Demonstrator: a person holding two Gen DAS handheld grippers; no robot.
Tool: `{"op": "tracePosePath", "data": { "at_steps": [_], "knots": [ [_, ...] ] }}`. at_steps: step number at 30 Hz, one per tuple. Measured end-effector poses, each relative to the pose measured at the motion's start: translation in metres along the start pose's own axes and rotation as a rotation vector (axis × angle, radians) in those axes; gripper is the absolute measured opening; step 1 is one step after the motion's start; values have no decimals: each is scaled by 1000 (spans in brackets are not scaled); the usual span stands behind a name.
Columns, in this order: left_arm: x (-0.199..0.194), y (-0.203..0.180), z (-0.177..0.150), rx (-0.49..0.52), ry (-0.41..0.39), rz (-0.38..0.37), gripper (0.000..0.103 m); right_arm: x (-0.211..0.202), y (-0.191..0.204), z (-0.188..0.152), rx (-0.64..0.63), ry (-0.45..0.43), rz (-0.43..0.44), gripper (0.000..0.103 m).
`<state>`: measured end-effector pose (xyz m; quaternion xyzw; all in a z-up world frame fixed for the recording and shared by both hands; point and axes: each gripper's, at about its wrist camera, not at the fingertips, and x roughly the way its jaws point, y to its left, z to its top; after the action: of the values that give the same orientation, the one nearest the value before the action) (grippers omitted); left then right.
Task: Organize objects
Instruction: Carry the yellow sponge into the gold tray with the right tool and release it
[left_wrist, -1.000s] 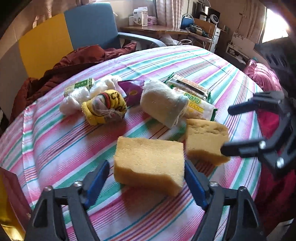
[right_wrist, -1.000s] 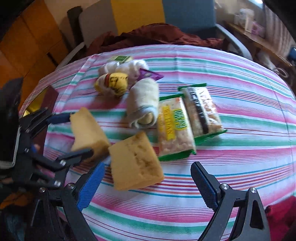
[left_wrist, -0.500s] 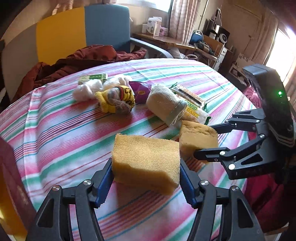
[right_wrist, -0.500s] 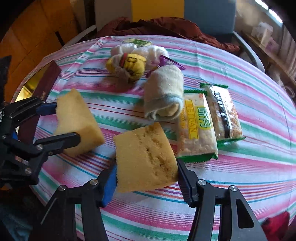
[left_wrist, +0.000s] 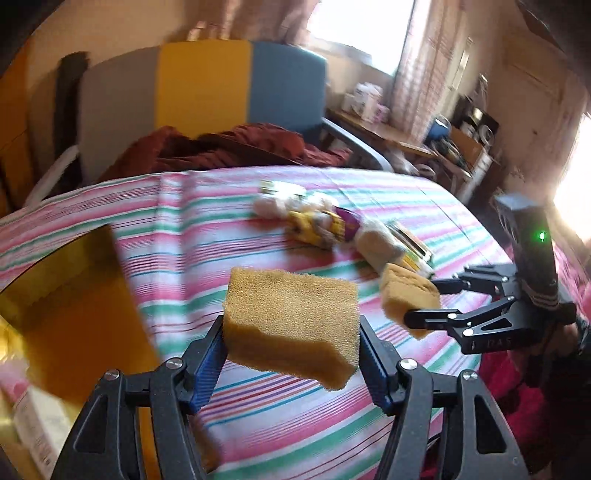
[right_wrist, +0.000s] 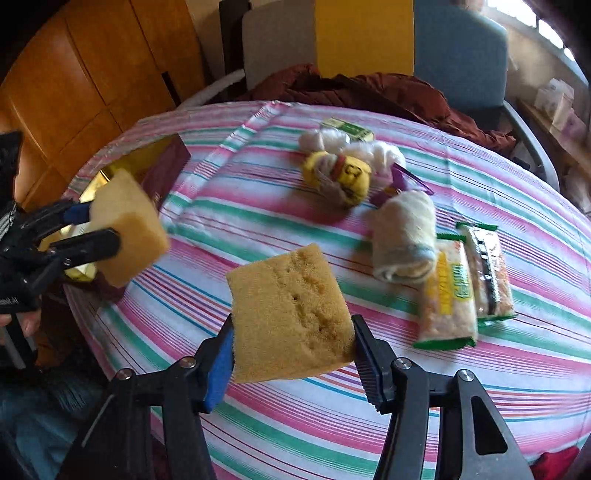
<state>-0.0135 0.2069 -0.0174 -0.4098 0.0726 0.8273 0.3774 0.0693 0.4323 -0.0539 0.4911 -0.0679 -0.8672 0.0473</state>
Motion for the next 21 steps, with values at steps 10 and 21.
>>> {"op": "tracePosePath", "data": {
  "at_steps": [10, 21],
  "knots": [
    [-68, 105, -31, -270, -84, 131, 67, 3, 66, 24, 7, -84, 91, 59],
    [-105, 166, -51, -425, -166, 194, 67, 29, 189, 55, -152, -98, 244, 59]
  ]
}}
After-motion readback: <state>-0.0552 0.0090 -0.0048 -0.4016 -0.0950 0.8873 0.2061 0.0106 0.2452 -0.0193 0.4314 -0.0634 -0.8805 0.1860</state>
